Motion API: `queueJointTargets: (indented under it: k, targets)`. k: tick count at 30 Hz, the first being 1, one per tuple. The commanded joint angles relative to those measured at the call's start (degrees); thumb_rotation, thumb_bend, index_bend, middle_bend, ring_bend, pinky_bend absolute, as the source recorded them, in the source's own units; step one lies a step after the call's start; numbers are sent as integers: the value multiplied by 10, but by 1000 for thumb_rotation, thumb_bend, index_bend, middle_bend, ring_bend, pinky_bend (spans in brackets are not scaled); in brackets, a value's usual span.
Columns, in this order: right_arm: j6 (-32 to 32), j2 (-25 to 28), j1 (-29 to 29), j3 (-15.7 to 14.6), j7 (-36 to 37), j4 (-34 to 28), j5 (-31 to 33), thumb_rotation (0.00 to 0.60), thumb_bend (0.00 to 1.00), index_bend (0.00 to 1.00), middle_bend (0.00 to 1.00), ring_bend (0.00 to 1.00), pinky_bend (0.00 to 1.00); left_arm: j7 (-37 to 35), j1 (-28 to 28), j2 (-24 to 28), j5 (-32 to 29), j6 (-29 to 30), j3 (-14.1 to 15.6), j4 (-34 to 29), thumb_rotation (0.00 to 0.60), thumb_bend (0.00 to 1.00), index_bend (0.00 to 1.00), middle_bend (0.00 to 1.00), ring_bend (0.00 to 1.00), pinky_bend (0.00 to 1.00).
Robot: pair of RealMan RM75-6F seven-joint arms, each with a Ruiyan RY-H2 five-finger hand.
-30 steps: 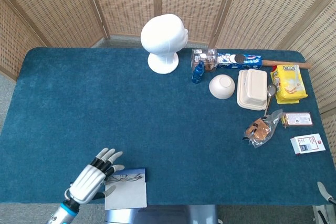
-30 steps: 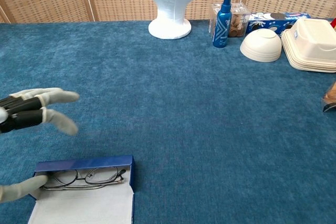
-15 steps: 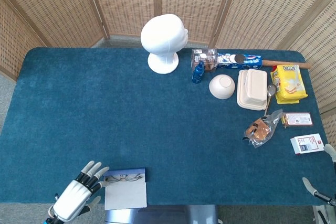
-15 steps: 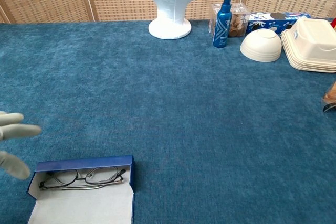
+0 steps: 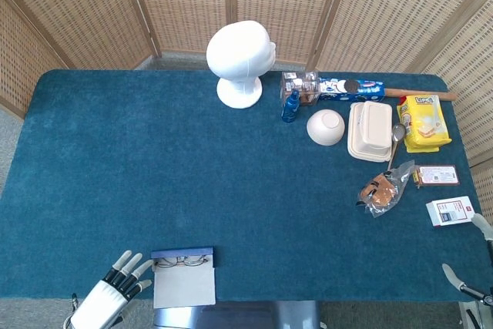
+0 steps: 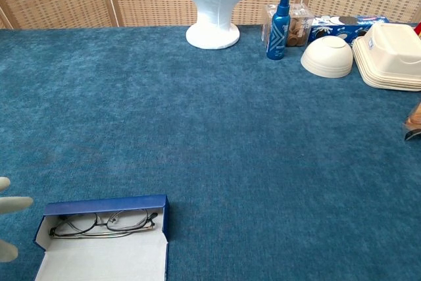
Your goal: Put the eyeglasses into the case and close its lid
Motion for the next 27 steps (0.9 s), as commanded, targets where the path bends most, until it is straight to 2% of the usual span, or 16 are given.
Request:
queueJointTargets:
  k: [1,7,27]
  targets:
    - [5,3,-2,-2,-1,1,-2,502,237,0,168,0,180,-6,6,-19,17,9,-3,37,600,284,317,120,0,0]
    - [15,7,-7,-6,3,5,-1,503,238,0,167,0,181,9,10,-44,44,25,-5,98,600,272,301,113,0,0]
    - [37,5,-17,-14,38,36,-1,504,238,0,168,0,181,-8,26,-90,56,46,-4,203,600,272,239,80,0,0]
